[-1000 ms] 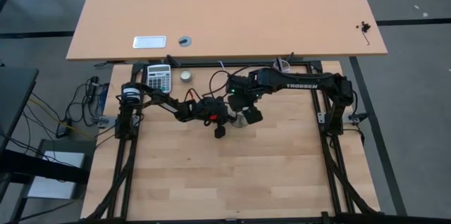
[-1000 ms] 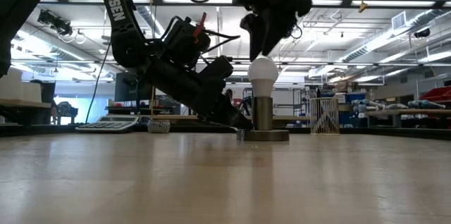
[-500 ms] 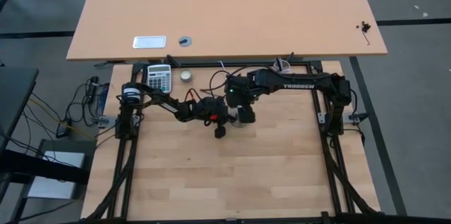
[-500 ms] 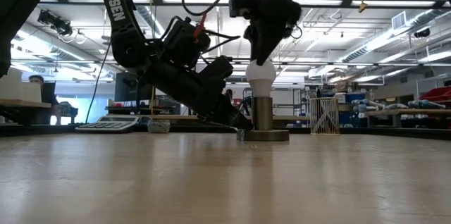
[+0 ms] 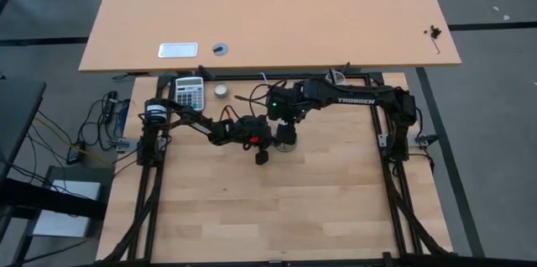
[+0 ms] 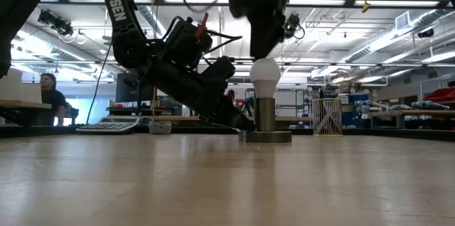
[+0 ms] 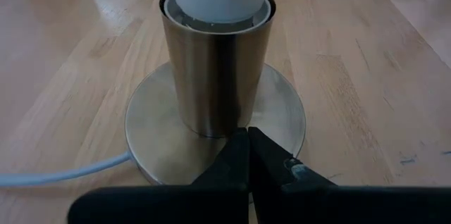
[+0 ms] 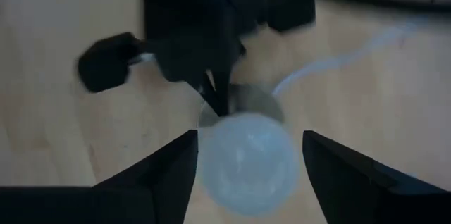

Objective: Screw lightbulb
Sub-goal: Insert the lightbulb into the lamp

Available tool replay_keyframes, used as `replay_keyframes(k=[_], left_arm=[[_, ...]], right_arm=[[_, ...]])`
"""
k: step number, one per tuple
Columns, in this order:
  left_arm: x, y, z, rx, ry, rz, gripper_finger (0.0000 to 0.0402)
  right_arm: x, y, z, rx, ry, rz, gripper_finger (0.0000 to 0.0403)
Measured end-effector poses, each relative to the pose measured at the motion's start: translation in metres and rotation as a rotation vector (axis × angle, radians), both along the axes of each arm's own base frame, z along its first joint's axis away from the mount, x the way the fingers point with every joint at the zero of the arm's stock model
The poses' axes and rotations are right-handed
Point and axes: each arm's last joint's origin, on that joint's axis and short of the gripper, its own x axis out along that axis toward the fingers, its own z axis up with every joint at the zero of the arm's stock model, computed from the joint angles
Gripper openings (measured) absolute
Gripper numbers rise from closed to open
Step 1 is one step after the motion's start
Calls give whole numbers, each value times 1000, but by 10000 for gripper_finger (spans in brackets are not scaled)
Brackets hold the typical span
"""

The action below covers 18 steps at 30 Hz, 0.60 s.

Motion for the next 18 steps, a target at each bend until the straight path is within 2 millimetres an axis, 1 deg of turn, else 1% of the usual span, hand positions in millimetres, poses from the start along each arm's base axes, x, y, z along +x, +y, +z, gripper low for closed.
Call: replay_keyframes(k=[2, 4, 8, 10, 13, 18], left_arm=[[0, 0, 0, 0, 0, 0, 3], [0, 0, 0, 0, 0, 0, 3], [0, 0, 0, 0, 0, 0, 3], [0, 0, 0, 1, 0, 0, 3], [0, 0, 0, 1, 0, -1, 3], [0, 0, 0, 2, 0, -1, 3]], right_arm=[[0, 0, 9, -53, -10, 91, 269], [-1, 0, 14, -98, -6, 198, 275], [-4, 0, 13, -147, 33, 430, 278], [-5, 1, 9, -161, 54, 519, 276], [-8, 2, -1, -163, 94, 587, 271], [-8, 2, -13, -169, 105, 618, 264]])
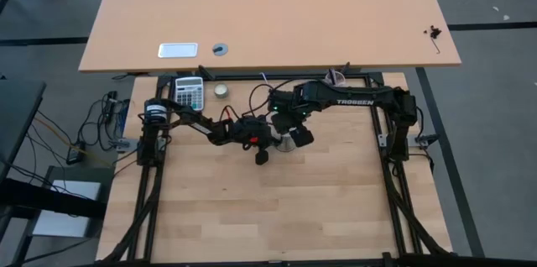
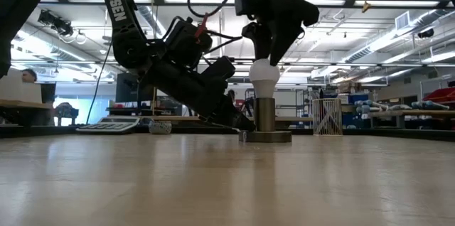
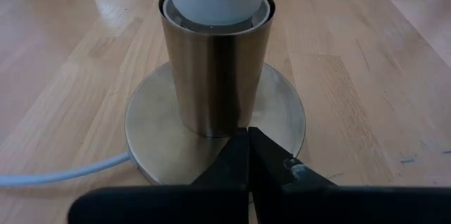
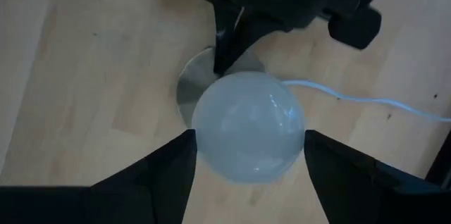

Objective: Screw lightbulb
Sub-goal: Insert the lightbulb into the lamp

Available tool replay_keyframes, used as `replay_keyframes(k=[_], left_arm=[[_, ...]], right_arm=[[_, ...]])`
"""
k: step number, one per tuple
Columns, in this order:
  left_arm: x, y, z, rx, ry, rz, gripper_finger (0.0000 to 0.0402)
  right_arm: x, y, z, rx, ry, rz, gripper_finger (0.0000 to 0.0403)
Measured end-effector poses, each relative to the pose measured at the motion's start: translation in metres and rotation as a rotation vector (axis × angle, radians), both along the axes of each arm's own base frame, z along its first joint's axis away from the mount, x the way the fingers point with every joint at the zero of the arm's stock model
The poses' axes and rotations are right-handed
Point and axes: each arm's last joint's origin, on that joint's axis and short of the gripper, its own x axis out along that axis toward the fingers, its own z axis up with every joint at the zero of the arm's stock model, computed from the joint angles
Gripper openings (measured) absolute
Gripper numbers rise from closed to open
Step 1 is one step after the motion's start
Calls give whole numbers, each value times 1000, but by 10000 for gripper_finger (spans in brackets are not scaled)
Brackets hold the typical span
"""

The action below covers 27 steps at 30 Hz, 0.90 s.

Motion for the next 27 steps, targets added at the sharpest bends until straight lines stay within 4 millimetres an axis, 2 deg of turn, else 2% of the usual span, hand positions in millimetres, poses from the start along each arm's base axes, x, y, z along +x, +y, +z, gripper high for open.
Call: replay_keyframes(k=[5, 10, 14, 19, 21, 27], left_arm=[[0, 0, 0, 1, 0, 0, 3], [0, 0, 0, 1, 0, 0, 3], [0, 0, 0, 1, 0, -1, 3], [0, 0, 0, 2, 0, -1, 3], [0, 0, 0, 2, 0, -1, 3], [0, 0, 0, 2, 0, -1, 3]], right_arm=[[0, 0, -2, 4, -10, -42, 248], [0, 0, -2, 44, -19, -234, 216], [0, -1, -3, 75, -31, -487, 204], [-1, -1, -4, 170, -41, -875, 209], [-1, 0, -3, 196, -37, -878, 215], [2, 1, 9, 177, -60, -695, 239]])
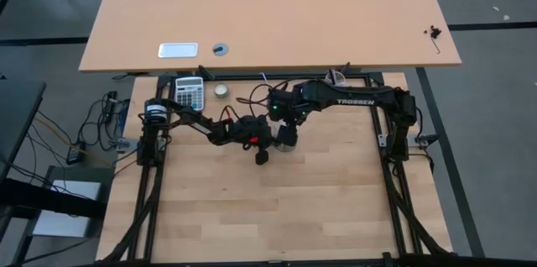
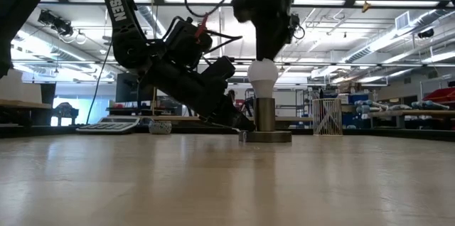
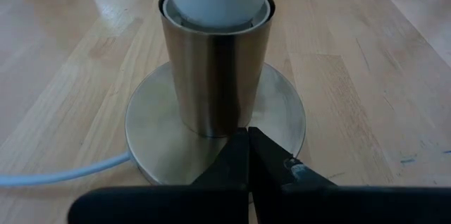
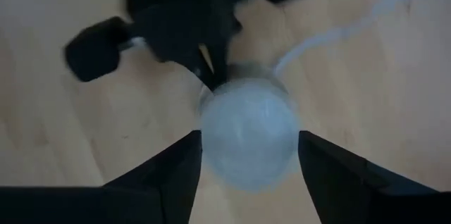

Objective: Screw lightbulb
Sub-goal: Insert the lightbulb into the lamp

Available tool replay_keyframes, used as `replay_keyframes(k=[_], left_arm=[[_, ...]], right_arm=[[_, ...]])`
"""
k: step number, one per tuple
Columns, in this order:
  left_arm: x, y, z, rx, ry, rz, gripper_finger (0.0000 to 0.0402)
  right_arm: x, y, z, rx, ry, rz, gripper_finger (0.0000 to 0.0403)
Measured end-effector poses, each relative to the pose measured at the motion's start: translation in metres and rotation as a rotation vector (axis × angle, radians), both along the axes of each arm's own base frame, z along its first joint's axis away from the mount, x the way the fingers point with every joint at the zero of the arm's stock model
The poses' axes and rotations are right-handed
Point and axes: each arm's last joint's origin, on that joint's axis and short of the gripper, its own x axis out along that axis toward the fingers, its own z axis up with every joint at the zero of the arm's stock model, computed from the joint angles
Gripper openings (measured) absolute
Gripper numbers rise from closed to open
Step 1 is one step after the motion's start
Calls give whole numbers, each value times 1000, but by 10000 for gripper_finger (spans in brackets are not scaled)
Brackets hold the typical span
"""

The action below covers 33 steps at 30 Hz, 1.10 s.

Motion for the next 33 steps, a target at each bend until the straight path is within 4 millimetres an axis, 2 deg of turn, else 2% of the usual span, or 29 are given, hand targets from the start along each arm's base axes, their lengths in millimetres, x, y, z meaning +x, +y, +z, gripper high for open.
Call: replay_keyframes(k=[4, 8, 10, 17, 23, 26, 29, 33], left_arm=[[0, 0, 0, 0, 0, 0, 3], [0, 0, 0, 0, 0, 0, 3], [0, 0, 0, 0, 0, 0, 3], [0, 0, 0, 1, 0, -1, 3], [0, 0, 0, 3, 1, -1, 3], [0, 0, 0, 2, 0, -2, 3], [0, 0, 0, 3, 0, -1, 3], [0, 0, 0, 3, 0, -1, 3]], right_arm=[[2, 1, 14, -96, -36, 245, 255], [1, 3, 14, -185, -1, 561, 261], [2, 3, 12, -217, 5, 666, 262], [1, 6, -7, -185, 36, 751, 259], [2, 8, -15, -189, 31, 759, 258], [3, 8, -17, -197, 24, 706, 251], [3, 7, -17, -205, 39, 535, 241], [3, 2, -18, -122, 18, 159, 233]])
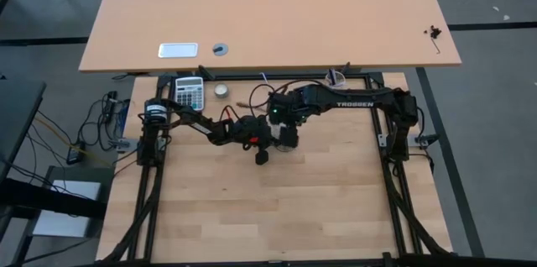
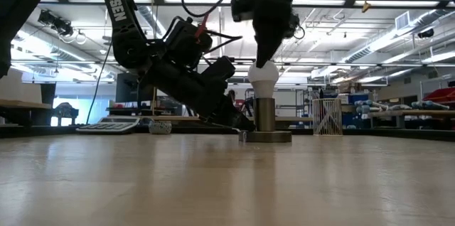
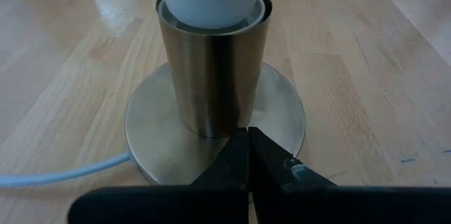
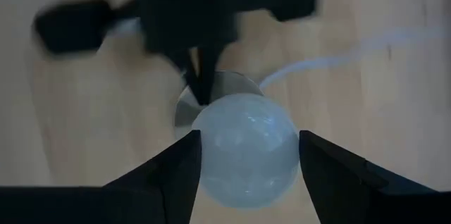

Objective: Screw lightbulb
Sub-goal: Insert the lightbulb into the lamp

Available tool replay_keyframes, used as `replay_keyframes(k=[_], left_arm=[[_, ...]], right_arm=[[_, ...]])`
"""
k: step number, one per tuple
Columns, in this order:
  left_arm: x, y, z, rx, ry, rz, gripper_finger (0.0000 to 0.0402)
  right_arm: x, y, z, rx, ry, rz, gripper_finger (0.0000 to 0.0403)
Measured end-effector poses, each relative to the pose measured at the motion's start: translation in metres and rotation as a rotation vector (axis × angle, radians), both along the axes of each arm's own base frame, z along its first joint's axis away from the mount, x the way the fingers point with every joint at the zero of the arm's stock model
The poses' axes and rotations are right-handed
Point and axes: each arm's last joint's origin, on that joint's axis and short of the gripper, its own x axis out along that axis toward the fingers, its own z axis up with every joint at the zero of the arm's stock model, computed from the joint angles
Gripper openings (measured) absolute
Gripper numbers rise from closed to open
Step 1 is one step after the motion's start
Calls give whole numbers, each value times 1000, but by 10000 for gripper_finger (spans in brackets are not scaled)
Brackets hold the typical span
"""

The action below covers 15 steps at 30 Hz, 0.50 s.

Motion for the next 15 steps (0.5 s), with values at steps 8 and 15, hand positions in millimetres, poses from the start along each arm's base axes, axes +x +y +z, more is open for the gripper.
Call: replay_keyframes(k=[8, 15], left_arm=[[0, 0, 0, -2, -1, 1, 3], [0, 0, 0, -2, 0, 1, 3]], right_arm=[[-1, -5, 1, 150, -30, -278, 246], [3, -2, 25, 96, -51, 5, 268]])
